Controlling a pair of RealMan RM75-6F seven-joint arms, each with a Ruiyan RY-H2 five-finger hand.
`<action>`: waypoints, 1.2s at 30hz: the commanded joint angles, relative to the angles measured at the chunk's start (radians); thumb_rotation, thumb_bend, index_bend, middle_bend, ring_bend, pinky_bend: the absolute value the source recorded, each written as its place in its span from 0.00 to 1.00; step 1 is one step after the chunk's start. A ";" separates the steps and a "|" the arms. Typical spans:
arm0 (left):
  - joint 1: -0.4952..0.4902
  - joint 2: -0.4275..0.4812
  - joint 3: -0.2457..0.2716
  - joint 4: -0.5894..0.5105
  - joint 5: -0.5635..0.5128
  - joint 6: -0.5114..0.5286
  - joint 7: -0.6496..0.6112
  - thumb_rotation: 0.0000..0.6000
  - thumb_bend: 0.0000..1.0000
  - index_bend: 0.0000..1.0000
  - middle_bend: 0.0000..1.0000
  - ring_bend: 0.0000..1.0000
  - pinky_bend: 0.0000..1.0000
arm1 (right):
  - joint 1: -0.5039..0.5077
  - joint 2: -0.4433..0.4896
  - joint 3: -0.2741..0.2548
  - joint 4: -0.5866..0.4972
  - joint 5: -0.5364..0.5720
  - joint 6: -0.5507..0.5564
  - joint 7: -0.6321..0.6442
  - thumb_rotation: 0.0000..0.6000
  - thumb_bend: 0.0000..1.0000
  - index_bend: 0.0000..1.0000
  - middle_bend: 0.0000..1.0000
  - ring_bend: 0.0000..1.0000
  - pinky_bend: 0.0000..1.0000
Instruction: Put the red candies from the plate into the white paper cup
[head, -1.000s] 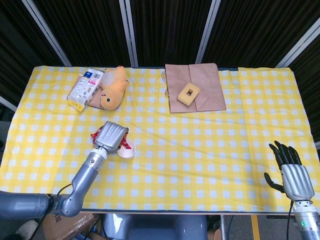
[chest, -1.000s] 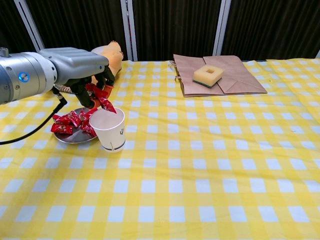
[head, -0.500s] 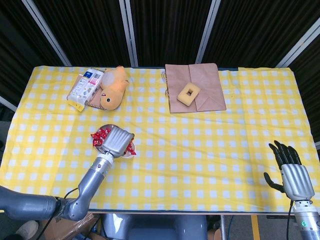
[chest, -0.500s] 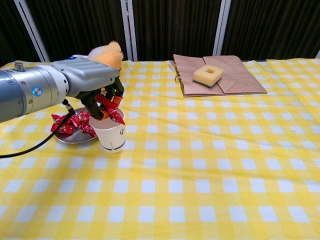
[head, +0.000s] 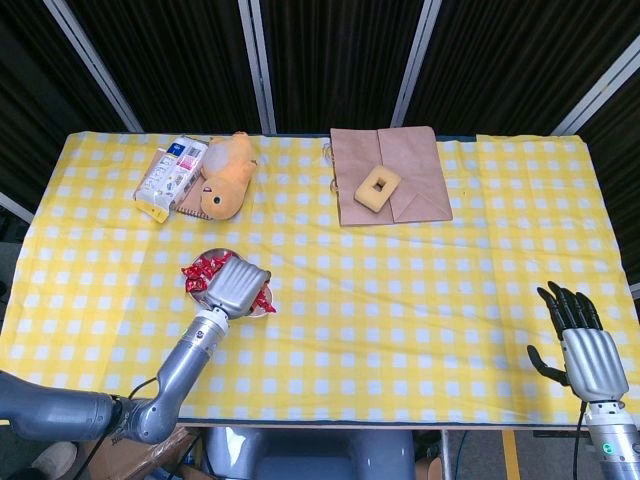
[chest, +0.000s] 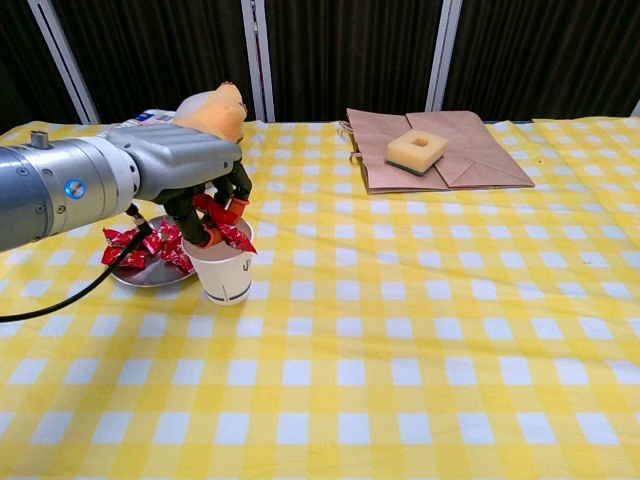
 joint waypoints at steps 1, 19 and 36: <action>-0.001 0.003 -0.001 -0.004 0.002 0.001 -0.003 1.00 0.40 0.54 0.61 0.86 0.92 | 0.000 0.000 0.000 0.001 -0.001 0.001 -0.001 1.00 0.43 0.00 0.00 0.00 0.00; -0.006 0.027 0.013 -0.030 -0.006 0.008 0.006 1.00 0.37 0.49 0.54 0.86 0.92 | -0.002 -0.004 0.000 0.006 -0.010 0.013 0.003 1.00 0.43 0.00 0.00 0.00 0.00; -0.014 0.037 0.016 -0.040 -0.021 0.009 0.009 1.00 0.36 0.41 0.52 0.86 0.92 | -0.003 -0.010 0.003 0.012 -0.013 0.021 0.006 1.00 0.43 0.00 0.00 0.00 0.00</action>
